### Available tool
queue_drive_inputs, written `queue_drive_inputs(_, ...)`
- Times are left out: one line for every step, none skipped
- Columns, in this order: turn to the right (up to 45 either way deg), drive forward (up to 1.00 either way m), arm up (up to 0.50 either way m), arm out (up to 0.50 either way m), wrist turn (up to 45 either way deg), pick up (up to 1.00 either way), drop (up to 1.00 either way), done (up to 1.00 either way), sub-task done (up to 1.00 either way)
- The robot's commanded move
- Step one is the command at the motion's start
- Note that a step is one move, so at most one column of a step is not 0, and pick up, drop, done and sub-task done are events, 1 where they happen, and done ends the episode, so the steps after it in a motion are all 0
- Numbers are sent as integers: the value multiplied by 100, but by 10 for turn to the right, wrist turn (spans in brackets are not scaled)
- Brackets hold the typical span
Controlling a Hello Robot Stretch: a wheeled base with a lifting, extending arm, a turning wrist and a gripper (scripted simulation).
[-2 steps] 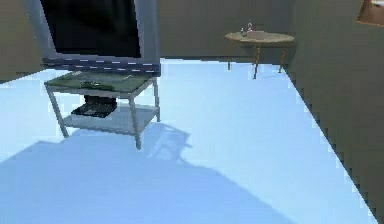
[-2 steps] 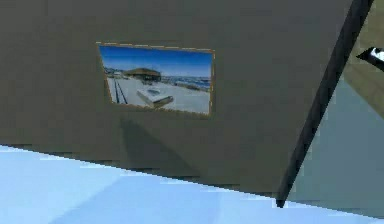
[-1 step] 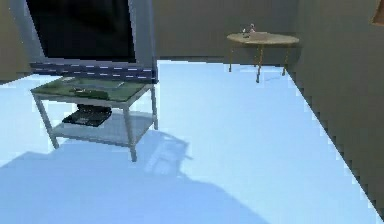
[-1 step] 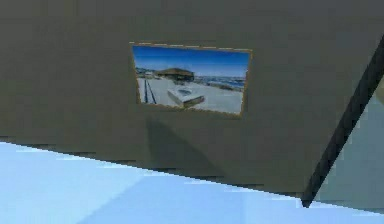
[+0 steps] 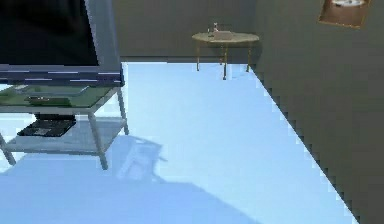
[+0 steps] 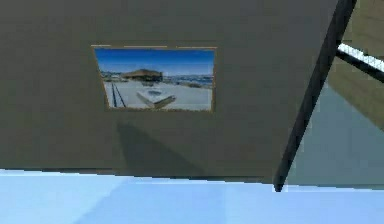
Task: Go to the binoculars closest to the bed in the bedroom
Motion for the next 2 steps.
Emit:
queue_drive_inputs(0, 100, 0, 0, 0, 0, 0, 0, 0)
queue_drive_inputs(0, 100, 0, 0, 0, 0, 0, 0, 0)
